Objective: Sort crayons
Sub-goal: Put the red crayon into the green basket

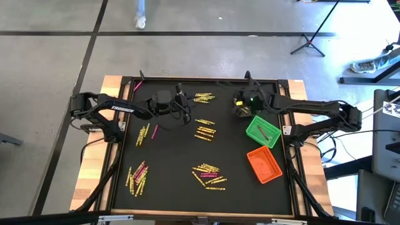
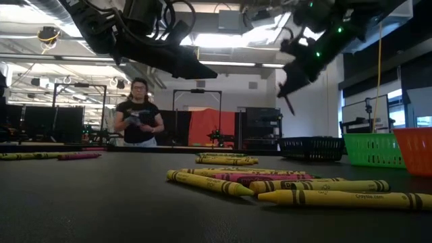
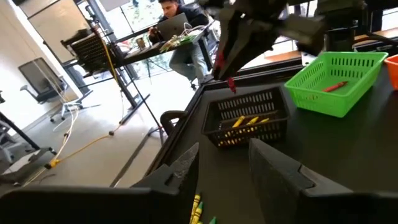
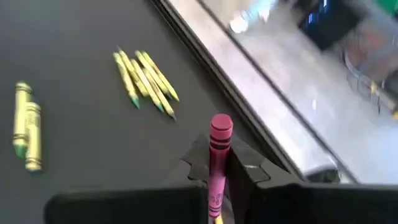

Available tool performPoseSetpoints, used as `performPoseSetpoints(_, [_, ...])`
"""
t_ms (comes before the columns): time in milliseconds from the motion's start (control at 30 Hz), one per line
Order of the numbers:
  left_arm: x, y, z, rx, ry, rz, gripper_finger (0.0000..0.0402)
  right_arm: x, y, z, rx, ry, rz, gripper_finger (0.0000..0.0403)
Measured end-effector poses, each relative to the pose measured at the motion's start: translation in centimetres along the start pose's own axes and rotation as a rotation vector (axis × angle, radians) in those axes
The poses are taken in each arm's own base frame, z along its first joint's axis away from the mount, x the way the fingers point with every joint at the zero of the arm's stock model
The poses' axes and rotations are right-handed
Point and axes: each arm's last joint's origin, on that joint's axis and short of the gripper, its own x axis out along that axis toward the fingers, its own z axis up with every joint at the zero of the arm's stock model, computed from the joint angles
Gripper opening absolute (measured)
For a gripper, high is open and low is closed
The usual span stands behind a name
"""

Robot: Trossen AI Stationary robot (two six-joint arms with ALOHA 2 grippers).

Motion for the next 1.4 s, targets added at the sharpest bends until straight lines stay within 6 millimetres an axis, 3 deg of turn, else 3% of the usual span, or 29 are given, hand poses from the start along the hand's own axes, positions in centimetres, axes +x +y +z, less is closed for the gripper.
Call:
performPoseSetpoints(167, [0.0, 0.0, 0.0, 0.000, 0.000, 0.000, 0.0125, 1.0, -1.3, -0.4, 0.056, 0.029, 0.049, 0.0020])
performPoseSetpoints(333, [0.0, 0.0, 0.0, 0.000, -0.002, -0.005, 0.0125, 0.6, -0.4, -0.9, 0.049, 0.074, 0.143, 0.0015])
performPoseSetpoints(667, [0.0, -0.4, -0.2, 0.006, 0.028, -0.028, 0.0125, -6.0, 2.5, -0.2, 0.116, 0.245, 0.326, 0.0017])
performPoseSetpoints(800, [0.0, -0.4, -0.2, 0.006, 0.029, -0.028, 0.0125, -7.9, 3.0, -0.8, 0.125, 0.349, 0.341, 0.0023])
performPoseSetpoints(1000, [0.0, -0.4, -0.2, 0.006, 0.027, -0.028, 0.0125, -8.2, 3.0, -3.7, 0.149, 0.556, 0.206, 0.0019])
performPoseSetpoints(1200, [0.0, -0.4, -0.2, 0.006, 0.025, -0.026, 0.0125, -7.3, 3.4, -6.7, 0.174, 0.697, 0.210, 0.0025])
performPoseSetpoints(1400, [0.0, -0.4, -0.3, 0.002, 0.032, -0.029, 0.0125, -6.9, 3.5, -7.7, 0.187, 0.733, 0.197, 0.0029])
